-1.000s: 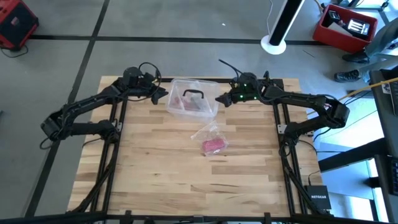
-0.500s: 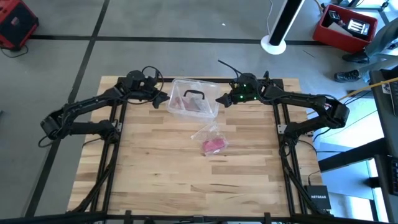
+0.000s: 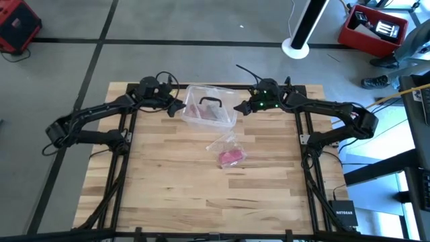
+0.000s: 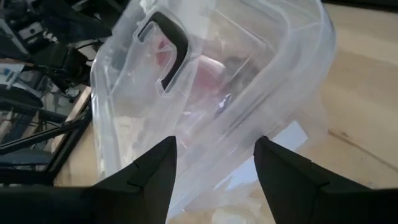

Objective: Roll bandage
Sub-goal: Open the transparent bin

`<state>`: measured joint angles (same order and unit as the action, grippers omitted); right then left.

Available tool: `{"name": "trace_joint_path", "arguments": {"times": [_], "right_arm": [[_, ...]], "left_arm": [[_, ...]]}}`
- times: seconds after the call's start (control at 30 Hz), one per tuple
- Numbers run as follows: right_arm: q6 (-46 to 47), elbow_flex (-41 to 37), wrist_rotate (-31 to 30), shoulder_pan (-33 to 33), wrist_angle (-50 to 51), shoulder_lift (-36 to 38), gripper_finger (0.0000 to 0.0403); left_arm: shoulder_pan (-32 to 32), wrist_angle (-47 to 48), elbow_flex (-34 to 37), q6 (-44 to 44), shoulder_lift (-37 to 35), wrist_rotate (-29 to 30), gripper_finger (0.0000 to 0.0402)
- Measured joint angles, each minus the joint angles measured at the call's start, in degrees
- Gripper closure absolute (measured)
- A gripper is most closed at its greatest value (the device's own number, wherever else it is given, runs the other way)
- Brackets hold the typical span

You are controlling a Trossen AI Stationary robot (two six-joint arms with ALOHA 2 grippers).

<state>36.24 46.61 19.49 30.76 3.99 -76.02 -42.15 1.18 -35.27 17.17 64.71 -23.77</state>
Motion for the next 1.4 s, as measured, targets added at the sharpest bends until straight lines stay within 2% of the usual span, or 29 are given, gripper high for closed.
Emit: {"name": "trace_joint_path", "arguments": {"times": [0.4,0.67,0.93,1.23,1.4], "right_arm": [[1.5,3.1,0.7,-0.8,3.1,2.0,0.0189],[0.8,6.3,1.8,-0.8,12.5,2.0,0.0189],[-0.5,7.0,2.3,-0.8,12.4,2.0,0.0189],[1.1,7.0,4.2,-0.7,15.5,1.9,0.0189],[2.6,7.0,8.5,0.4,20.7,1.9,0.0189]], "left_arm": [[0.1,-0.6,-0.1,-0.4,-0.8,0.0,0.0233],[0.2,-0.8,-0.1,-1.1,-0.8,-0.1,0.0233],[0.2,-0.7,-0.2,-1.1,-0.8,-0.1,0.0233],[0.2,-0.7,-0.2,-1.1,-0.8,-0.1,0.0233],[0.2,-0.6,-0.2,-1.1,-0.8,-0.1,0.0233]]}}
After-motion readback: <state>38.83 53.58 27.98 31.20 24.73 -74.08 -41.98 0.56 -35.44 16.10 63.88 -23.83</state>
